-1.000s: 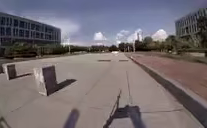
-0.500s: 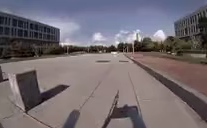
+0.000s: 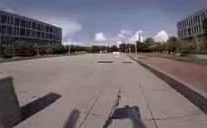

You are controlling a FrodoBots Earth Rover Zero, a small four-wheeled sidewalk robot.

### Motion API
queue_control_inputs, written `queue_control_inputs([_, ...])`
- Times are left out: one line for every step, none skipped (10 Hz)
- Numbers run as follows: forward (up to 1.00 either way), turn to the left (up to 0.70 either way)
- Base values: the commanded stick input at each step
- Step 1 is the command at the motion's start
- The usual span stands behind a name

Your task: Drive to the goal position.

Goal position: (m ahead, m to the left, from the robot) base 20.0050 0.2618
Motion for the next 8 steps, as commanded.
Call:
queue_control_inputs([1.00, -0.01])
queue_control_inputs([1.00, -0.01])
queue_control_inputs([1.00, -0.01])
queue_control_inputs([1.00, 0.01])
queue_control_inputs([1.00, 0.03])
queue_control_inputs([1.00, 0.02])
queue_control_inputs([1.00, 0.01])
queue_control_inputs([1.00, 0.00])
